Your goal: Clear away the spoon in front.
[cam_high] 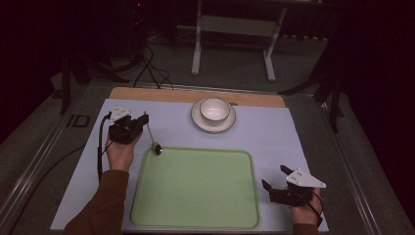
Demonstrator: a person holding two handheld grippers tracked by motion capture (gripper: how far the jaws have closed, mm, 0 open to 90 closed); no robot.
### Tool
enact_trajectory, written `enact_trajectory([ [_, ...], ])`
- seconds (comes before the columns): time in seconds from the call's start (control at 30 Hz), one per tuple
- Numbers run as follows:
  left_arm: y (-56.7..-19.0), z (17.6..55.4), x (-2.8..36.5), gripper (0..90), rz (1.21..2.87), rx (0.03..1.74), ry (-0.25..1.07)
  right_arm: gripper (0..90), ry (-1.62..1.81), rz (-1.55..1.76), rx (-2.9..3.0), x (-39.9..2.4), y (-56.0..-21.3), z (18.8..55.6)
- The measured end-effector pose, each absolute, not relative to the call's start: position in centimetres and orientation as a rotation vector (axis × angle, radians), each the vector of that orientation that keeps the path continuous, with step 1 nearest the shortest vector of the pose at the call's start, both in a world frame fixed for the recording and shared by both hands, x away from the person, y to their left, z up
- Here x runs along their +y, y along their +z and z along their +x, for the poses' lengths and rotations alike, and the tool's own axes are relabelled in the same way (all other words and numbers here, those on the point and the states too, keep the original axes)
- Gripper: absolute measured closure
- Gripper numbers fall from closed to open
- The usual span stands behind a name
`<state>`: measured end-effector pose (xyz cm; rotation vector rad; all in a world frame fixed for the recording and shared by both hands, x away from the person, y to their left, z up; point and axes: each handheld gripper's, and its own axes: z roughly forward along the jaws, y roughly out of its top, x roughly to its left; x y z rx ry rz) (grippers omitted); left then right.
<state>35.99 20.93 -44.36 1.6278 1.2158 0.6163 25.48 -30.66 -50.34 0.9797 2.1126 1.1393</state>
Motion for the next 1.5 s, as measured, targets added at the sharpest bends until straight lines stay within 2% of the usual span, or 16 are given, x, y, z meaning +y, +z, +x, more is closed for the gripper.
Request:
enact_trajectory([
  [0.47,-43.3,34.6,21.6,89.0,1.669,1.198,0.583,14.1,1.136,0.978,2.114,-30.7,-50.4,25.5],
  [0.77,-42.9,33.8,22.1,88.9,1.697,1.181,0.494,14.1,1.133,0.980,2.114,-30.7,-50.4,25.5],
  [1.5,-42.1,30.6,22.8,88.8,1.736,1.166,0.409,14.1,1.131,0.976,2.116,-30.7,-50.3,25.5],
])
